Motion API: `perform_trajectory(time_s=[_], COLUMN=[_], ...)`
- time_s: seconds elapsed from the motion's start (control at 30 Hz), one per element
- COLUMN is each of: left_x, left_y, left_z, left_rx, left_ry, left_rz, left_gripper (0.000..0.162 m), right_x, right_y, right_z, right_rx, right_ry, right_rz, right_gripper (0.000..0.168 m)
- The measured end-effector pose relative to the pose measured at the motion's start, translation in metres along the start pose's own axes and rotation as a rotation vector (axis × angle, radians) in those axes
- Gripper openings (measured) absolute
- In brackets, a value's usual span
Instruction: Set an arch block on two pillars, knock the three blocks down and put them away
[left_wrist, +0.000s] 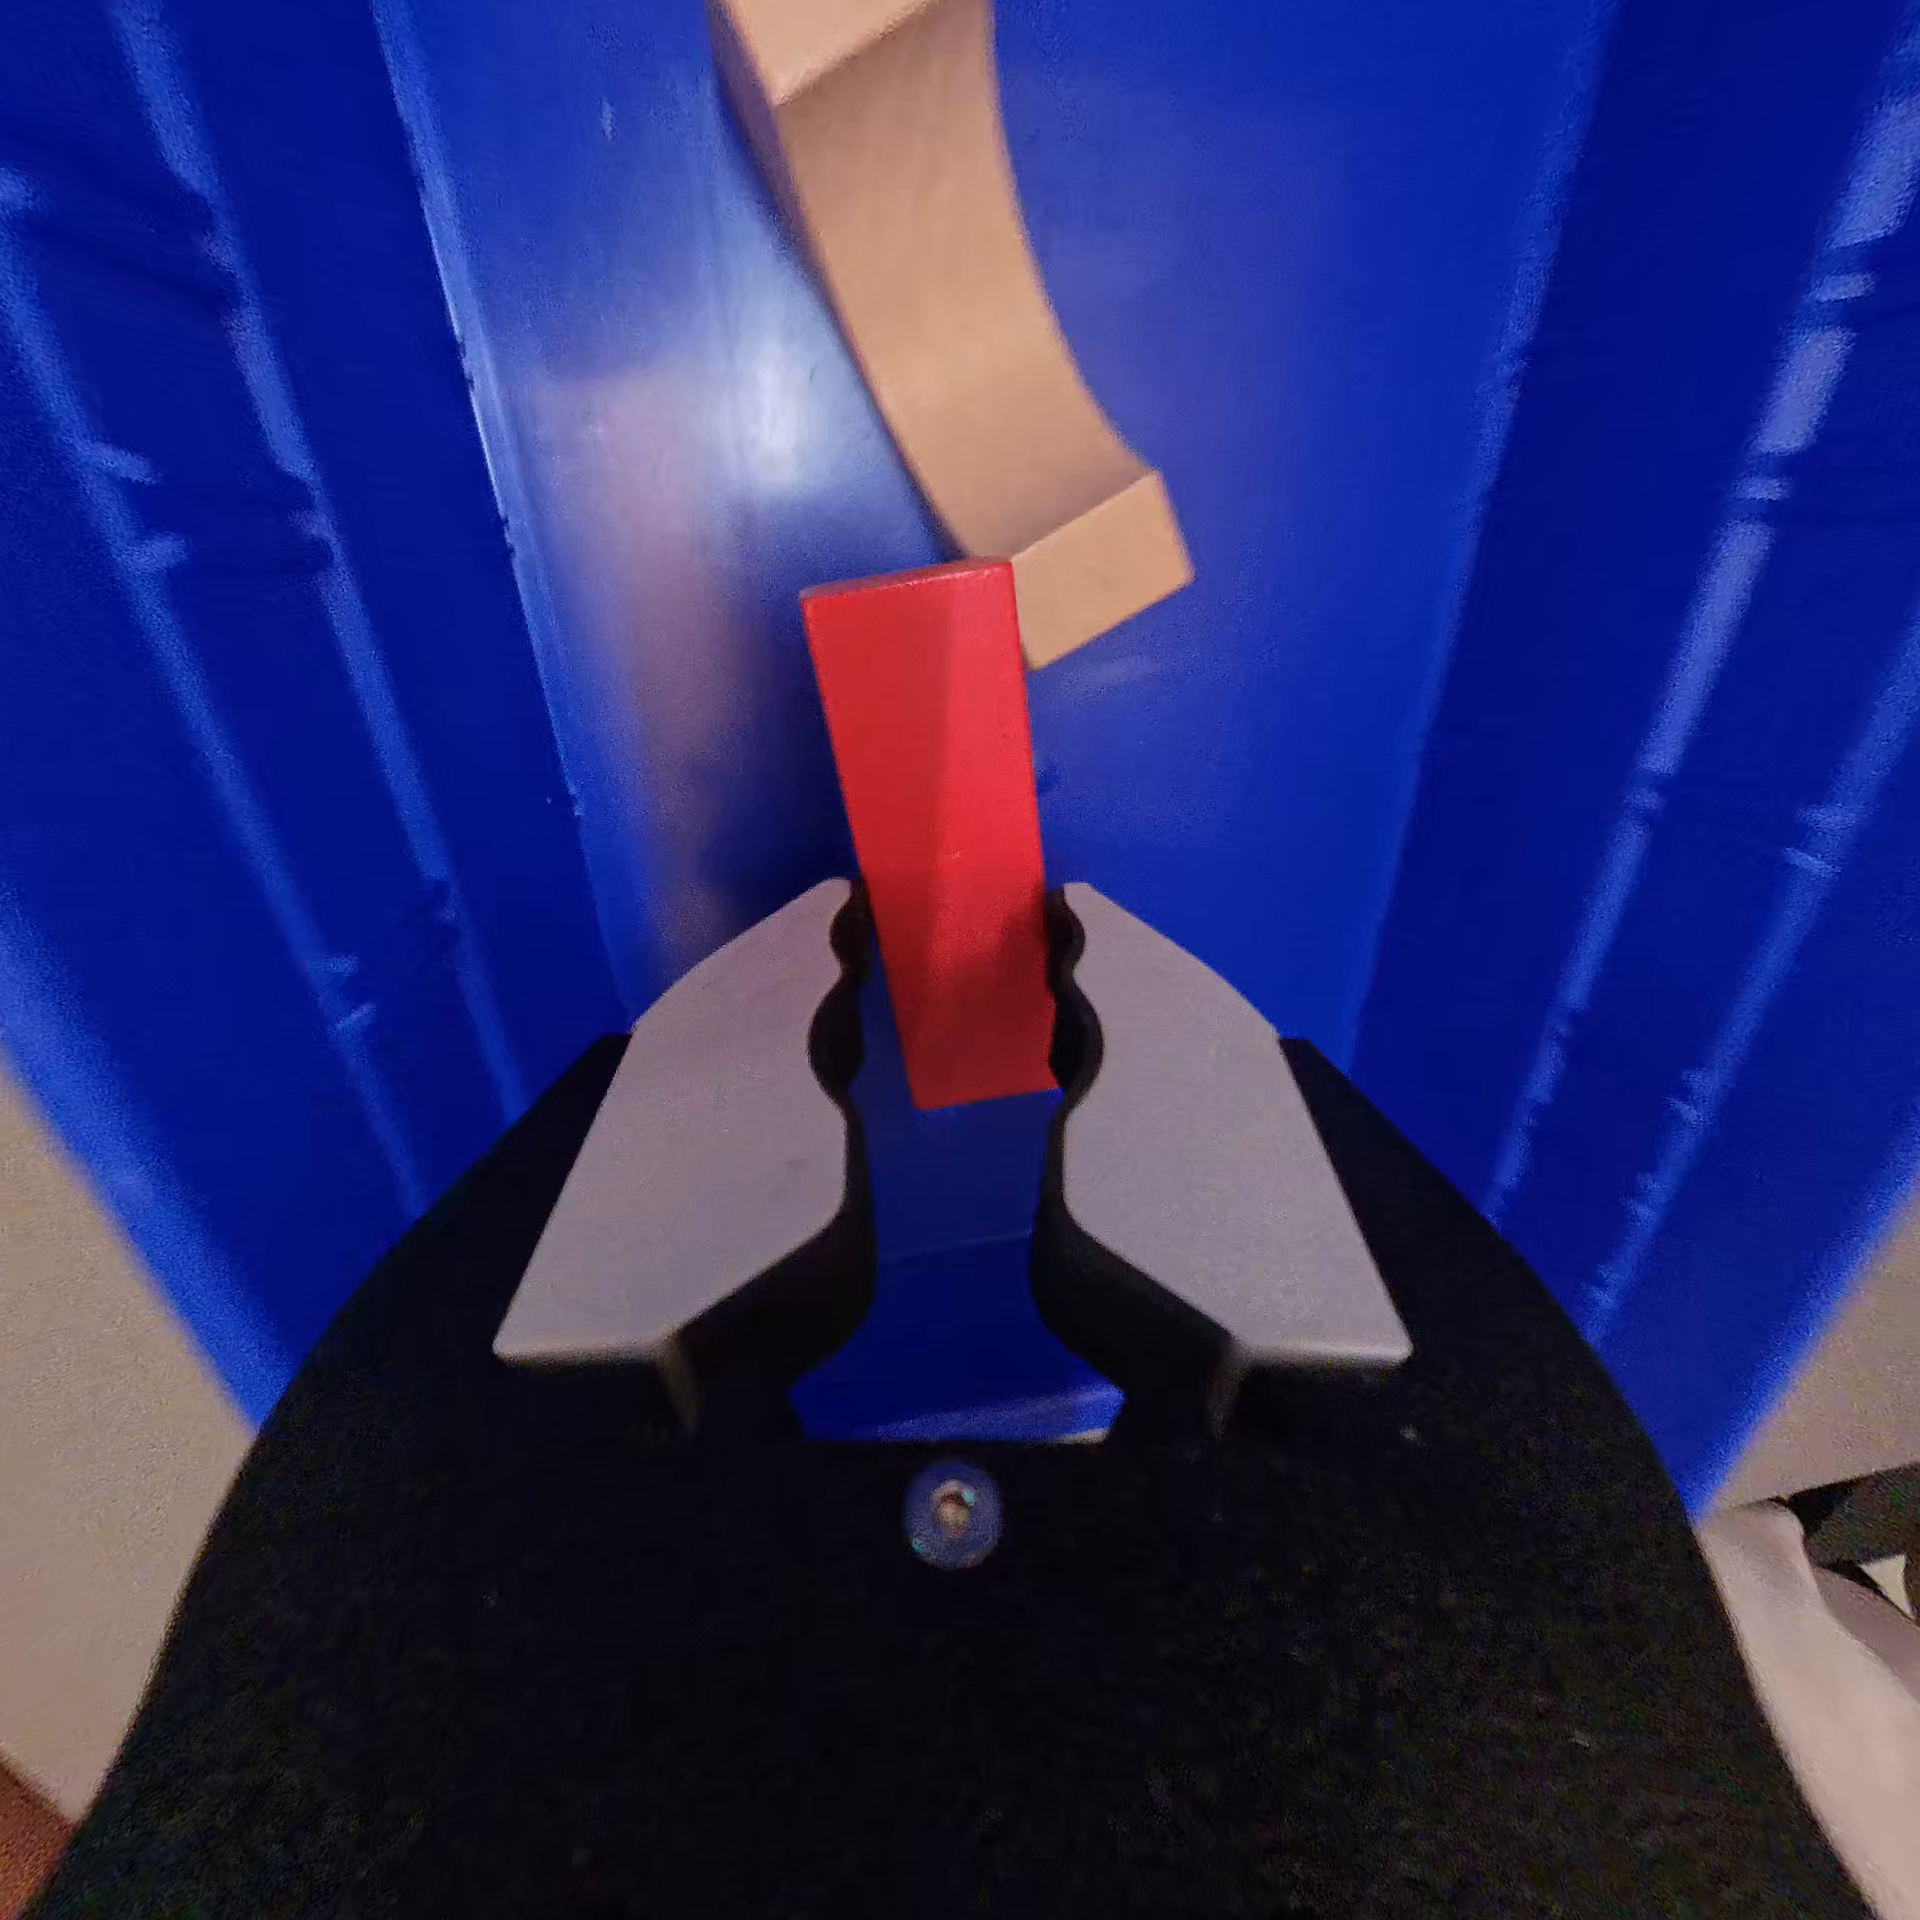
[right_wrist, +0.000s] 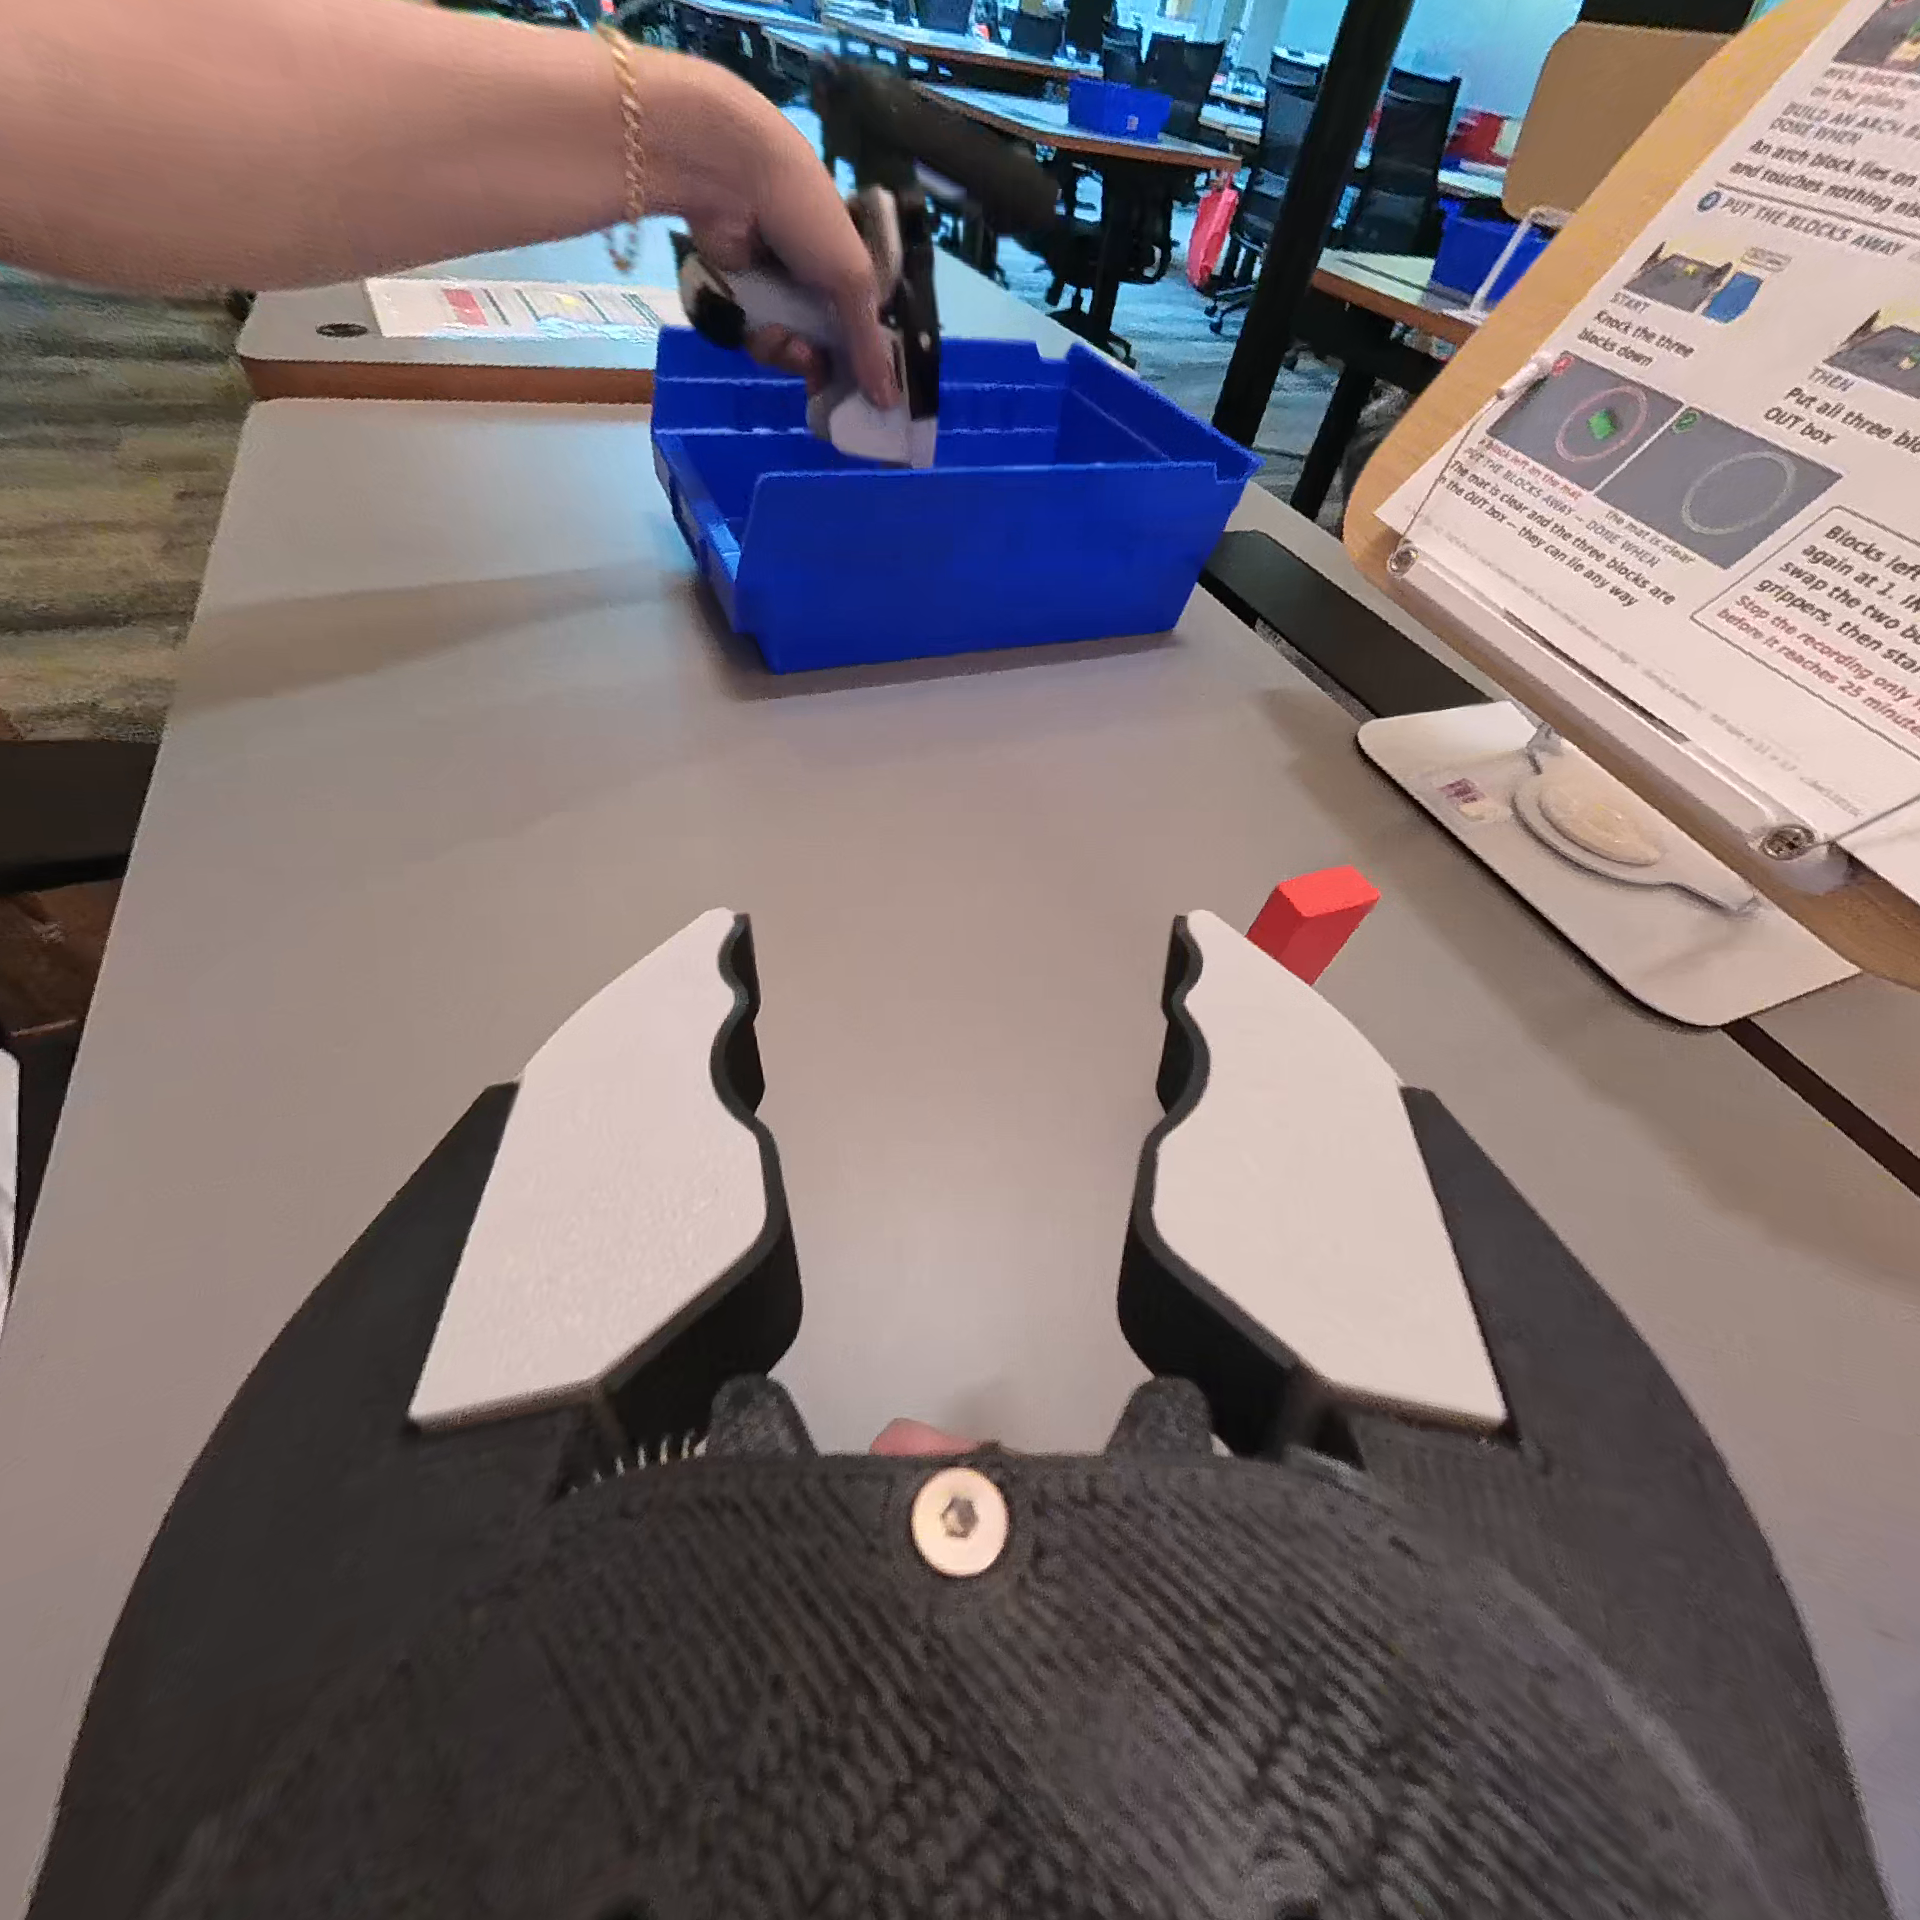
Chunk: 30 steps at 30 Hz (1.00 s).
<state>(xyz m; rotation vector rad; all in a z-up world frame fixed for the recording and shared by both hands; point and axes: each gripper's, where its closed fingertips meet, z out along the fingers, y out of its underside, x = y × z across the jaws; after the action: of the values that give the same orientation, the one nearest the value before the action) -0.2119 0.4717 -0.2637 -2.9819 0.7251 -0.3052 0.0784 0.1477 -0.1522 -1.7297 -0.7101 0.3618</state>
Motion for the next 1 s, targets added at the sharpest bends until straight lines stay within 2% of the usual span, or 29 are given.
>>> perform_trajectory(time_s=[0.1, 0.23, 0.37, 0.47, 0.57, 0.73, 1.0], left_x=[0.023, 0.082, 0.16, 0.224, 0.278, 0.333, 0.359], left_y=[-0.009, -0.011, 0.016, 0.052, 0.084, 0.119, 0.136], left_z=[-0.038, -0.101, -0.145, -0.167, -0.173, -0.148, -0.156], left_rx=[0.185, 0.466, 0.666, 0.808, 0.878, 0.858, 0.909], left_ry=[0.139, 0.371, 0.561, 0.719, 0.862, 1.004, 1.212], left_rz=[0.073, 0.299, 0.609, 0.872, 1.027, 1.168, 1.169], left_gripper=[0.033, 0.033, 0.032, 0.032, 0.032, 0.032, 0.032], right_x=[-0.004, -0.007, -0.002, 0.001, 0.001, -0.013, -0.041], right_y=[-0.011, -0.028, -0.063, -0.095, -0.119, -0.133, -0.094], right_z=[0.007, 0.018, 0.026, 0.029, 0.036, 0.045, 0.057], right_rx=[0.022, 0.063, 0.156, 0.24, 0.305, 0.342, 0.223], right_ry=[-0.009, -0.017, -0.038, -0.075, -0.119, -0.188, -0.294], right_rz=[-0.008, 0.0, 0.043, 0.065, 0.085, 0.05, 0.017], right_gripper=[0.075, 0.075, 0.073, 0.068, 0.06, 0.058, 0.059])
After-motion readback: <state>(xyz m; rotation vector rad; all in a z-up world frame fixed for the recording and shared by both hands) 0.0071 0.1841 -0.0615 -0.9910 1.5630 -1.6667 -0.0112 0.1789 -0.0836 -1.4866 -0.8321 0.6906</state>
